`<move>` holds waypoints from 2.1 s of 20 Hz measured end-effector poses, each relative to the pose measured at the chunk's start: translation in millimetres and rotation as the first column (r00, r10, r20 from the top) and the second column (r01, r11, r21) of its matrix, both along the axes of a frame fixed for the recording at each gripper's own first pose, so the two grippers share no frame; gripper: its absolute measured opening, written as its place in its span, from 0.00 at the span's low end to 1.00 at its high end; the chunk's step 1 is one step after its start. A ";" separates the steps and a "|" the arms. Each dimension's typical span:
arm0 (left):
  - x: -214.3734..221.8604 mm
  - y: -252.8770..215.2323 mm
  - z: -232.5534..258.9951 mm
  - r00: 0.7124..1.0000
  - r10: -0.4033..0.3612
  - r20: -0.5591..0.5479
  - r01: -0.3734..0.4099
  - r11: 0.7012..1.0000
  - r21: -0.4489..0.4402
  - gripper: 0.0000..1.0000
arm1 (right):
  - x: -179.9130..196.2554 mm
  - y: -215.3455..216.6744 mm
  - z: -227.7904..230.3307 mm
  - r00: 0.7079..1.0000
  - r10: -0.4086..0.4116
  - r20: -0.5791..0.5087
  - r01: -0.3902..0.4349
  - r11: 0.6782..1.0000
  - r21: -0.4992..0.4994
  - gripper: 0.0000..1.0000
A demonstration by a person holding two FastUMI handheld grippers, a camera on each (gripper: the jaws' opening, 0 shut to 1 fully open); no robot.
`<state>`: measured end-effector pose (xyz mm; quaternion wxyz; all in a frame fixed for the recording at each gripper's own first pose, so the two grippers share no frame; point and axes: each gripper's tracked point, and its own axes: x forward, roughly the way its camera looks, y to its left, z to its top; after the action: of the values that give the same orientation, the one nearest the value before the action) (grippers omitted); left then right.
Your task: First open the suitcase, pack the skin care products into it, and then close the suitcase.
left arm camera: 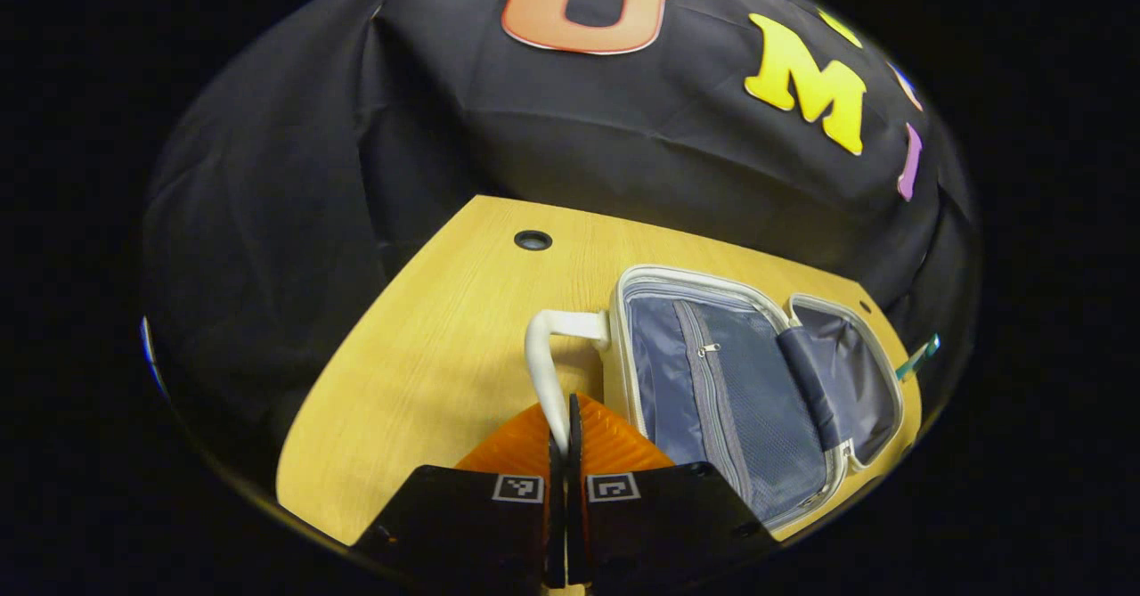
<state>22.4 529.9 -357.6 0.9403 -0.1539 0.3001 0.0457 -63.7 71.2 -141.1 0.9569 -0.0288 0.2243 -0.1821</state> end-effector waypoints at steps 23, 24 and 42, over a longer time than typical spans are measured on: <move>-26.8 -205.6 123.0 0.983 -0.051 0.177 0.064 0.995 -0.074 0.98 | 55.4 -33.6 -57.7 0.967 0.256 -0.015 -0.256 0.967 0.013 0.80; -24.3 -231.8 128.2 0.979 -0.088 0.185 0.105 0.991 -0.088 0.99 | 58.1 -37.0 -60.8 0.963 0.267 -0.020 -0.267 0.964 0.010 0.79; 28.5 -589.9 64.9 0.765 -0.637 0.100 0.638 0.770 0.021 0.99 | 79.6 -119.9 -126.1 0.924 0.361 -0.126 -0.359 0.933 0.036 0.80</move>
<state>50.9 -60.0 -292.8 0.9129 -0.0515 0.2868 -0.2858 15.8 -48.6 -267.2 0.9575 -0.0754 0.2784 0.0003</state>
